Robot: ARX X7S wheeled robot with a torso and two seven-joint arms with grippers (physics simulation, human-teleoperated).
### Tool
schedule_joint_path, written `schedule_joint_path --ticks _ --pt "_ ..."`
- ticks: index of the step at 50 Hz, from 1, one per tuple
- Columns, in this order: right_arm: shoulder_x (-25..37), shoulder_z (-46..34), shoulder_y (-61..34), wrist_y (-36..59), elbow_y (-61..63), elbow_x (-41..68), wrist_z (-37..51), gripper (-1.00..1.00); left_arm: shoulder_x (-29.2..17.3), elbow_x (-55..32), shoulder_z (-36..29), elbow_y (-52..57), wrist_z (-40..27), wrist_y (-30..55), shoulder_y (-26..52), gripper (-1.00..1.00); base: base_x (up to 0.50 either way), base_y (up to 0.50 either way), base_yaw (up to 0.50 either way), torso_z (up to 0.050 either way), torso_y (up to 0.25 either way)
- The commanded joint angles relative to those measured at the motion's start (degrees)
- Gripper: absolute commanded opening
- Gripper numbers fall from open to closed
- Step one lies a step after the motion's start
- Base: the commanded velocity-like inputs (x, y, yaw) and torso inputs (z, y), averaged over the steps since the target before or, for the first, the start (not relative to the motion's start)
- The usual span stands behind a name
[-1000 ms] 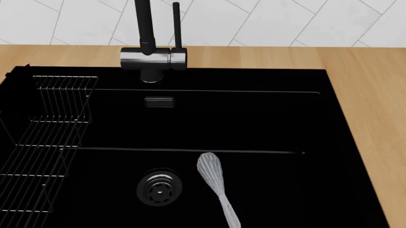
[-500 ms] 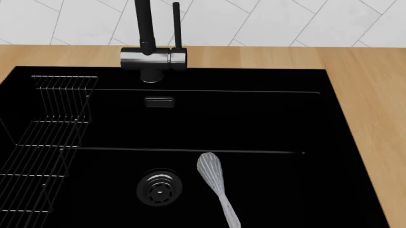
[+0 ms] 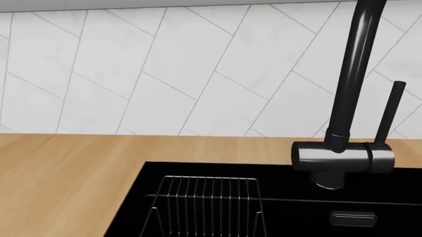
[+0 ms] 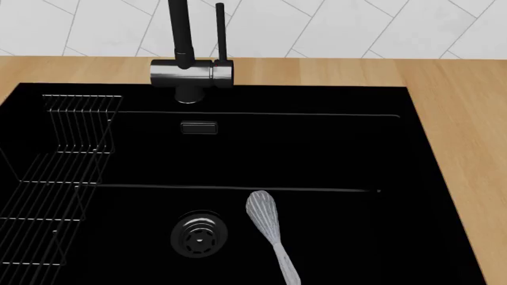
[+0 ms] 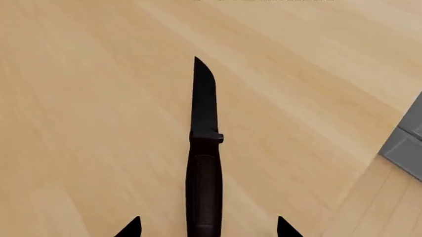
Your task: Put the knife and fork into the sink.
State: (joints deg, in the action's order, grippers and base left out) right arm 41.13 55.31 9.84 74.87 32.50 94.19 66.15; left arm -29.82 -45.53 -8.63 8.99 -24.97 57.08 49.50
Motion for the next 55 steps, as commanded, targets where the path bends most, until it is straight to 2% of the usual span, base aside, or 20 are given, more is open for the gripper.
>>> schedule_joint_path --ticks 1,8,9,26,35,40,46,49,51,53,55 --pt "-2.6 -0.5 0.3 -1.1 -1.7 -3.8 -4.3 1.0 0.8 1.2 0.1 -0.6 0.8 0.9 0.7 1.0 0.0 0.0 0.0 0.0 0.0" --pt "-3.2 0.6 0.8 -1.7 -1.6 -1.8 -3.9 1.0 0.6 0.7 0.5 0.1 0.3 1.3 0.5 1.0 0.0 0.0 0.0 0.0 0.0" --pt "-3.1 0.7 0.9 -1.7 -1.4 -1.8 -3.6 -1.0 0.5 0.5 0.7 0.3 0.2 1.6 0.6 1.0 0.0 0.0 0.0 0.0 0.0" --pt "1.9 1.8 0.2 -2.0 2.9 -1.1 -2.1 -1.0 0.0 -0.7 1.5 2.2 -0.9 2.9 0.8 1.0 0.0 0.0 0.0 0.0 0.0" --pt "12.7 -0.8 -4.3 -4.7 5.9 7.9 4.9 -1.0 -0.1 -0.9 1.6 2.3 -0.9 2.7 0.4 1.0 0.0 0.0 0.0 0.0 0.0" --pt "18.9 -9.9 -9.5 -8.8 5.9 11.3 6.0 -1.0 0.1 -0.4 1.0 1.4 -0.5 2.0 0.6 1.0 0.0 0.0 0.0 0.0 0.0" --pt "25.4 -27.7 -20.9 -15.2 6.0 11.6 3.9 -1.0 0.2 0.1 0.5 0.5 0.1 1.2 0.7 1.0 0.0 0.0 0.0 0.0 0.0" --pt "27.3 -38.3 -29.7 -17.6 5.4 11.5 3.2 -1.0 0.2 0.1 0.5 0.3 0.1 1.0 0.4 1.0 0.0 0.0 0.0 0.0 0.0" --pt "27.0 -44.7 -35.7 -17.3 4.9 11.2 2.4 -1.0 0.2 0.1 0.5 0.2 0.1 1.0 0.5 1.0 0.0 0.0 0.0 0.0 0.0" --pt "24.4 -53.0 -44.8 -15.1 3.8 10.6 2.0 -1.0 0.3 0.3 0.3 -0.1 0.2 0.7 0.4 1.0 0.0 0.0 0.0 0.0 0.0" --pt "21.6 -57.8 -50.3 -12.9 2.9 9.7 1.3 -1.0 0.4 0.3 0.2 -0.2 0.3 0.6 0.5 1.0 0.0 0.0 0.0 0.0 0.0"
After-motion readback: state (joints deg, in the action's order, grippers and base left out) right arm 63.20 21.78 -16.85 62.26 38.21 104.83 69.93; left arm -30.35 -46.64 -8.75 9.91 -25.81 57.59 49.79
